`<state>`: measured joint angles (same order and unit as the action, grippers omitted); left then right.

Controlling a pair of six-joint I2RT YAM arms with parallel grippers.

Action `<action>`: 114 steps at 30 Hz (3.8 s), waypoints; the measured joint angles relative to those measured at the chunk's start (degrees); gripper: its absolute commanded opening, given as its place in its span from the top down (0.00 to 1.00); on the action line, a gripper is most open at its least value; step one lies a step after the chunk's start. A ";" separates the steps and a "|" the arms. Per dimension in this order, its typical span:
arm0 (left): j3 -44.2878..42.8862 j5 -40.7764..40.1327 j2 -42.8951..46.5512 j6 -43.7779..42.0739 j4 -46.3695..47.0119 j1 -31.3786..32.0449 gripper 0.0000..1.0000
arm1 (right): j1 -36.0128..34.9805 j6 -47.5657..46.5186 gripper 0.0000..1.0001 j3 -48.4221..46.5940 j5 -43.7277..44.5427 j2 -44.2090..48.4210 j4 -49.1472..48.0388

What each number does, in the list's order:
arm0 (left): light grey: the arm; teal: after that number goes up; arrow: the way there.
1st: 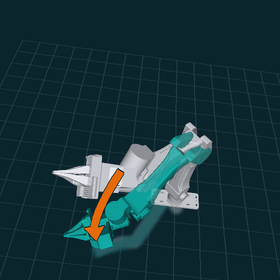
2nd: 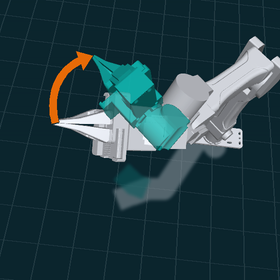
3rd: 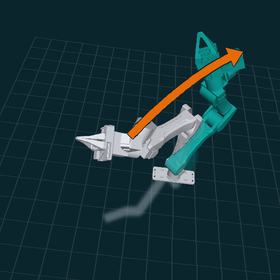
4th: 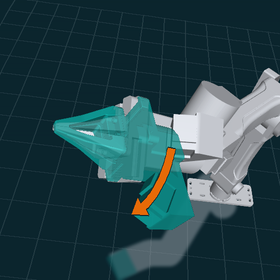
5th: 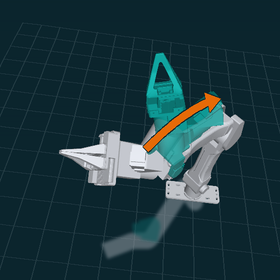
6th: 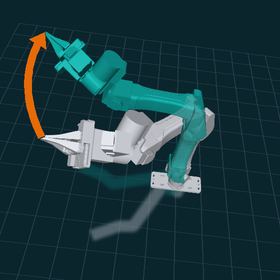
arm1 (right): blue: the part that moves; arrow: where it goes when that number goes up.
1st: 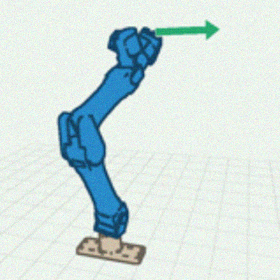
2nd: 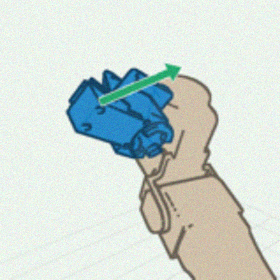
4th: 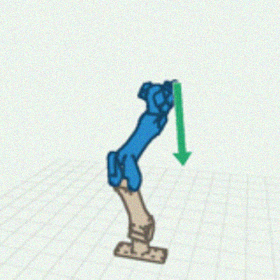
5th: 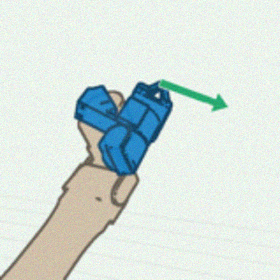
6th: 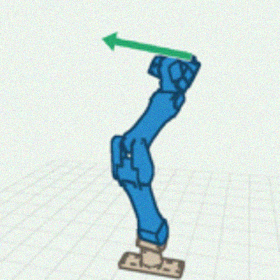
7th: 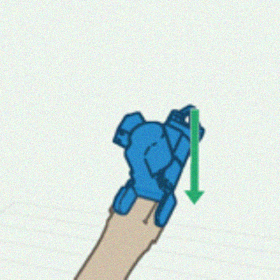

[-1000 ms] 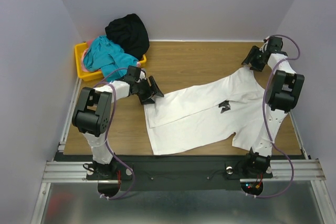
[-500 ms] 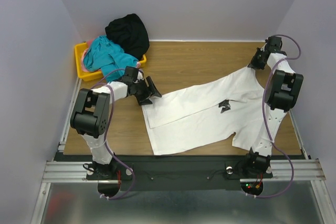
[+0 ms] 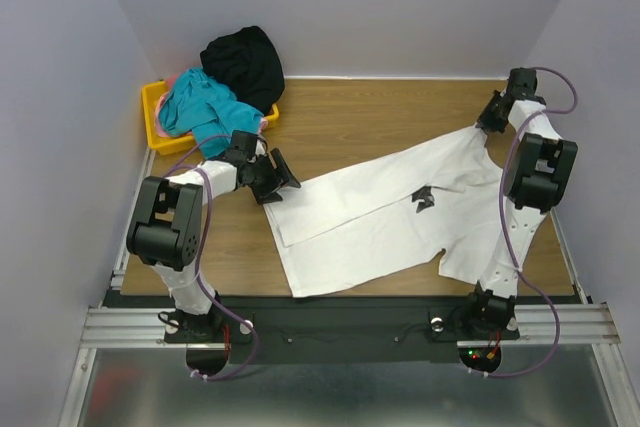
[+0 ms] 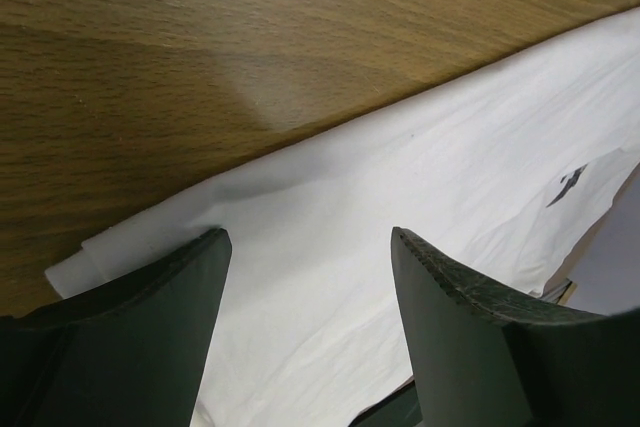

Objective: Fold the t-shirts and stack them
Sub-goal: Fold the tshirt

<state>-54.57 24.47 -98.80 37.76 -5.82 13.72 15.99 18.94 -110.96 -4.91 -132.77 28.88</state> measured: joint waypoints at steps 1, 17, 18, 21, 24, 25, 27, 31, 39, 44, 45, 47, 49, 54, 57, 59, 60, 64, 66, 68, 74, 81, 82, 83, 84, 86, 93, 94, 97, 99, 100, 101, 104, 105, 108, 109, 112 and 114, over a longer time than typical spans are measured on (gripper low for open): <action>0.15 -0.13 0.11 0.00 0.09 -0.02 0.21 | 0.00 0.42 0.94 -0.31 0.26 -0.09 0.28; -4.39 -5.05 -0.81 -2.25 -6.36 -0.42 0.21 | 2.29 2.34 0.37 -6.05 2.62 -2.62 -0.24; -5.53 -5.77 -1.29 -2.69 -7.45 -0.44 0.20 | 2.58 2.29 0.37 -6.03 2.58 -2.34 -0.13; -10.93 -8.87 -3.32 -4.44 -11.02 -0.42 0.20 | 3.19 2.21 0.37 -4.66 1.99 -0.63 -0.44; -16.26 -11.32 -4.63 -5.64 -13.16 0.02 0.20 | 3.34 1.84 0.37 1.14 0.13 4.42 -0.92; -18.29 -12.07 -4.98 -5.88 -14.03 0.28 0.20 | 3.26 1.55 0.37 3.91 -0.63 6.97 -0.74; -22.05 -13.51 -5.22 -6.29 -14.62 1.64 0.20 | 2.73 0.94 0.37 10.25 -1.90 13.68 -0.17; -27.23 -14.67 -5.29 -6.71 -13.99 6.88 0.20 | 0.07 0.59 0.37 26.16 -3.82 30.51 -1.95; -26.80 -11.74 -9.29 -5.73 -9.53 18.53 0.20 | -9.20 1.01 0.37 50.62 -8.46 47.17 -3.34; -22.80 -11.06 -10.01 -4.61 -8.74 22.14 0.20 | -10.58 1.16 0.38 58.73 -8.48 47.54 -1.70; -22.45 -11.06 -10.01 -4.42 -8.63 22.40 0.20 | -10.64 1.16 0.38 59.10 -8.28 47.54 -1.57; -21.03 -11.02 -9.97 -4.04 -7.80 22.86 0.20 | -10.78 1.07 0.38 59.10 -7.45 47.36 -1.60; -19.69 -11.08 -9.84 -3.80 -7.43 22.93 0.20 | -10.78 0.94 0.38 58.47 -6.84 46.88 -2.14; -17.27 -11.41 -8.98 -3.10 -7.21 22.91 0.20 | -10.78 0.90 0.39 55.80 -5.11 44.04 -3.69; -16.92 -11.50 -8.28 -2.75 -7.13 22.91 0.20 | -10.78 0.74 0.39 54.07 -4.11 40.87 -4.72; -16.92 -11.54 -7.78 -2.71 -7.10 22.91 0.20 | -10.78 0.70 0.39 53.66 -3.65 39.32 -5.44; -16.90 -11.54 -7.52 -2.71 -7.08 22.91 0.20 | -10.78 0.68 0.39 53.64 -3.37 38.58 -5.64; -16.92 -11.54 -7.06 -2.71 -7.02 22.91 0.20 | -10.78 0.39 0.44 53.29 -2.67 36.70 -5.84; -16.92 -11.56 -7.06 -2.73 -7.19 22.91 0.20 | -10.78 0.33 0.52 53.02 -2.54 35.91 -6.23; -16.92 -11.58 -7.06 -2.73 -7.23 22.91 0.20 | -10.78 0.28 0.60 52.89 -2.34 35.54 -6.54; -16.92 -11.65 -7.06 -2.73 -7.30 22.91 0.20 | -10.78 0.13 0.79 52.85 -1.95 35.63 -6.86; -16.90 -11.67 -7.06 -2.75 -7.26 22.91 0.20 | -10.78 0.37 0.87 52.85 -1.88 37.94 -6.32; -16.90 -11.65 -7.06 -2.75 -7.19 22.91 0.20 | -10.78 0.35 0.88 52.83 -1.73 38.51 -6.08; -16.81 -11.65 -7.06 -2.75 -7.10 22.91 0.20 | -10.78 0.33 0.88 52.74 -1.57 39.04 -5.70; -16.57 -11.65 -7.06 -2.75 -6.82 22.91 0.20 | -10.78 0.33 0.88 52.54 -1.44 39.50 -5.11; -15.93 -11.65 -7.17 -2.78 -6.45 22.91 0.20 | -10.78 0.31 0.91 52.02 -1.18 40.13 -4.04; -14.12 -11.63 -8.17 -2.80 -5.51 22.84 0.20 | -10.78 -0.15 0.86 51.47 -0.85 40.48 0.13; -14.05 -11.67 -8.17 -2.80 -5.27 22.86 0.20 | -10.78 -0.28 0.83 51.47 -0.83 40.48 0.44; -13.90 -11.63 -8.17 -2.80 -4.92 22.82 0.20 | -10.78 -0.63 0.74 51.45 -0.83 40.33 0.87; -13.90 -11.63 -8.17 -2.80 -4.81 22.82 0.20 | -10.78 -0.81 0.69 51.41 -0.81 39.80 0.87; -13.88 -11.63 -8.17 -2.80 -4.70 22.82 0.20 | -10.78 -0.81 0.68 51.32 -0.70 39.47 0.87; -13.79 -11.63 -8.17 -2.80 -4.61 22.82 0.20 | -10.78 -0.81 0.66 51.10 -0.46 38.91 0.85; -13.66 -11.58 -8.17 -2.80 -4.28 22.82 0.20 | -10.78 -0.81 0.65 49.70 0.22 36.59 0.59; -13.66 -11.56 -8.17 -2.80 -4.22 22.82 0.20 | -10.78 -0.81 0.65 49.33 0.33 35.91 0.39; -13.64 -11.56 -8.17 -2.78 -4.13 22.82 0.20 | -10.78 -0.79 0.64 48.61 0.59 34.07 -0.44; -13.64 -11.54 -8.17 -2.78 -4.09 22.82 0.20 | -10.78 -0.76 0.64 48.37 0.63 33.40 -0.59; -13.60 -11.54 -8.17 -2.78 -4.02 22.82 0.20 | -10.78 -0.76 0.64 47.25 0.61 31.67 -0.94; -13.60 -11.54 -8.17 -2.78 -4.00 22.82 0.20 | -10.78 -0.76 0.70 46.45 0.61 30.45 -1.20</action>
<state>-68.16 12.93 -106.98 34.98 -9.82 36.53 5.21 18.17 -64.51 -4.29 -102.32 27.68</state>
